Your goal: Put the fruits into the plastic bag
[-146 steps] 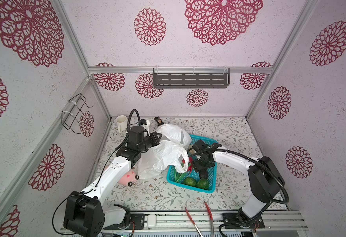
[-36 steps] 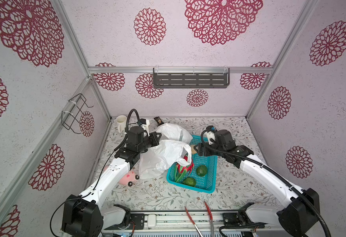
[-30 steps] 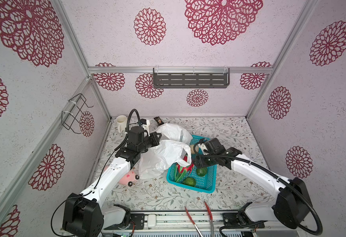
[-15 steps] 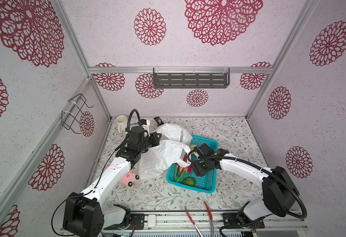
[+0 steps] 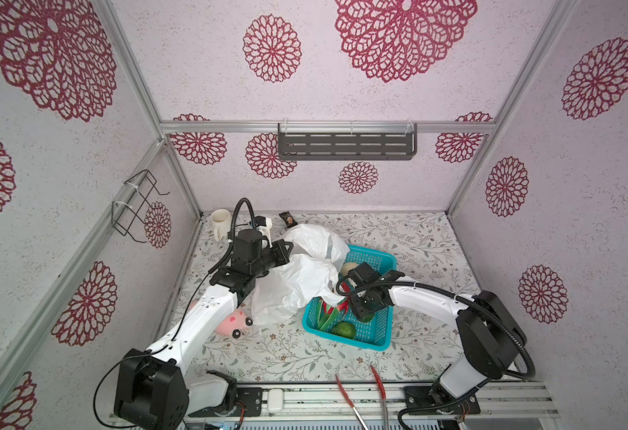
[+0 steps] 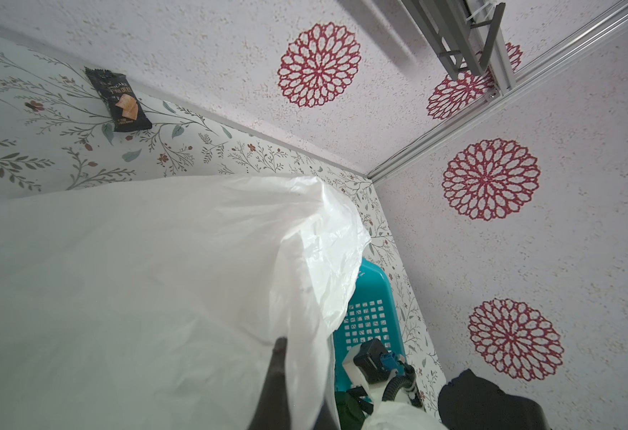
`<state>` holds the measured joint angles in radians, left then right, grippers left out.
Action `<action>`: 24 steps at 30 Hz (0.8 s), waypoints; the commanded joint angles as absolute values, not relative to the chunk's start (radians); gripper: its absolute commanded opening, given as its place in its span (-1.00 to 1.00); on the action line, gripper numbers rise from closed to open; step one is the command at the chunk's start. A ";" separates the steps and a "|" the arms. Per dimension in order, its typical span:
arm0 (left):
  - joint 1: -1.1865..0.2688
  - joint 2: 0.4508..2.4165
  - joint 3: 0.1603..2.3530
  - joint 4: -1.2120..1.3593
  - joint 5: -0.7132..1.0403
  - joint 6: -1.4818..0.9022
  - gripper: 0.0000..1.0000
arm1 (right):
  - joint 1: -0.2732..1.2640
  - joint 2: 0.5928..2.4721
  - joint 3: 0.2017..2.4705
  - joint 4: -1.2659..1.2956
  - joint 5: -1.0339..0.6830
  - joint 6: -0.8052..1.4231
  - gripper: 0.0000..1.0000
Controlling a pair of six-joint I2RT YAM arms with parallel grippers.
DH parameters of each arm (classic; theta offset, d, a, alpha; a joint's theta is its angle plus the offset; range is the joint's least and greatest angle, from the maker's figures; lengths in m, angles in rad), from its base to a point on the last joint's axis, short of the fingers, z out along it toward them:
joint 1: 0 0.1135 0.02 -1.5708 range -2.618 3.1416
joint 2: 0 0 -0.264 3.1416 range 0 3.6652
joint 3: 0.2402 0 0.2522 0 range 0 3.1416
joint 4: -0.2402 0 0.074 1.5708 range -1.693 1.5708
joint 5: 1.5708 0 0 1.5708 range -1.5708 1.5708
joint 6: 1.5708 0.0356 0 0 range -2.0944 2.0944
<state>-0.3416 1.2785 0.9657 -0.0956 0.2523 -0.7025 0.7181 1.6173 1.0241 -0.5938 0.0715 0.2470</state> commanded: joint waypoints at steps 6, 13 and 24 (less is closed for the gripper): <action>-0.345 1.281 0.991 -0.104 0.254 -0.689 -1.00 | 0.714 1.500 1.050 -0.600 0.134 0.255 -0.12; -0.346 1.276 0.986 -0.102 0.266 -0.688 -1.00 | 0.627 1.338 1.117 -0.479 0.099 0.281 -0.12; -0.349 1.259 0.973 -0.094 0.281 -0.685 -1.00 | 0.547 1.414 1.227 -0.256 -0.200 0.322 -0.06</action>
